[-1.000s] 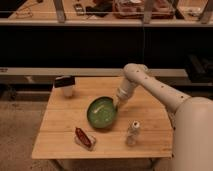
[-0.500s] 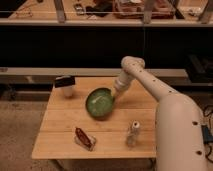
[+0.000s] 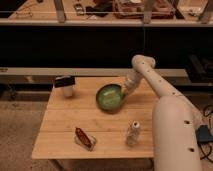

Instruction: Drag the ceramic bowl in a circle

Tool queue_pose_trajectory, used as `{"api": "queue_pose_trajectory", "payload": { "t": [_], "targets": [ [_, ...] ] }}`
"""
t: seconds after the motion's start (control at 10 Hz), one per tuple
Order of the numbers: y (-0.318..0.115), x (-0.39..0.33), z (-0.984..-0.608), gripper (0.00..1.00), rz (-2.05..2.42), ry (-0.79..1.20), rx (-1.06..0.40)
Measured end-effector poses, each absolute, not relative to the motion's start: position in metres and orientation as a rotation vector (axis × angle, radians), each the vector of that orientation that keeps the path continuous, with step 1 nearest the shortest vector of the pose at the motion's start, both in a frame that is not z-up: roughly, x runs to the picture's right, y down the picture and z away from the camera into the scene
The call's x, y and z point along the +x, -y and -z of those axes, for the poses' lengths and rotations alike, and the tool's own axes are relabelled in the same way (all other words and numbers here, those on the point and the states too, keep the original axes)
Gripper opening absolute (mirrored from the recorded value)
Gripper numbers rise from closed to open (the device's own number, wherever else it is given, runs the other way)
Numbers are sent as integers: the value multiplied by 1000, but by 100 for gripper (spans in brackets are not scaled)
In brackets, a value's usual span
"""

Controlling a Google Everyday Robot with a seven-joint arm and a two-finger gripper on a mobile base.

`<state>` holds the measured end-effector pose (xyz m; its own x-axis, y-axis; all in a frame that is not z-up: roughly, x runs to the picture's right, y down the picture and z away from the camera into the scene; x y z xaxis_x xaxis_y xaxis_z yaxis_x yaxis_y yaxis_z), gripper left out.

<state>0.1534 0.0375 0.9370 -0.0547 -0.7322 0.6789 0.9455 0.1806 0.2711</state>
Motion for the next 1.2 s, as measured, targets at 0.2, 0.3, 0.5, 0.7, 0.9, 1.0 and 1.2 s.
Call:
{"api": "queue_pose_trajectory", "payload": {
  "t": [0.2, 0.3, 0.5, 0.7, 0.9, 1.0, 1.2],
  "targets": [
    [-50, 197, -936, 0, 1365, 805, -372],
    [-56, 214, -932, 0, 1358, 793, -395],
    [-68, 231, -924, 0, 1365, 787, -428],
    [-85, 248, -904, 0, 1391, 792, -457],
    [-95, 254, -886, 0, 1416, 794, -463],
    [-102, 251, -875, 0, 1436, 803, -464],
    [-122, 235, -857, 0, 1476, 839, -464]
  ]
}}
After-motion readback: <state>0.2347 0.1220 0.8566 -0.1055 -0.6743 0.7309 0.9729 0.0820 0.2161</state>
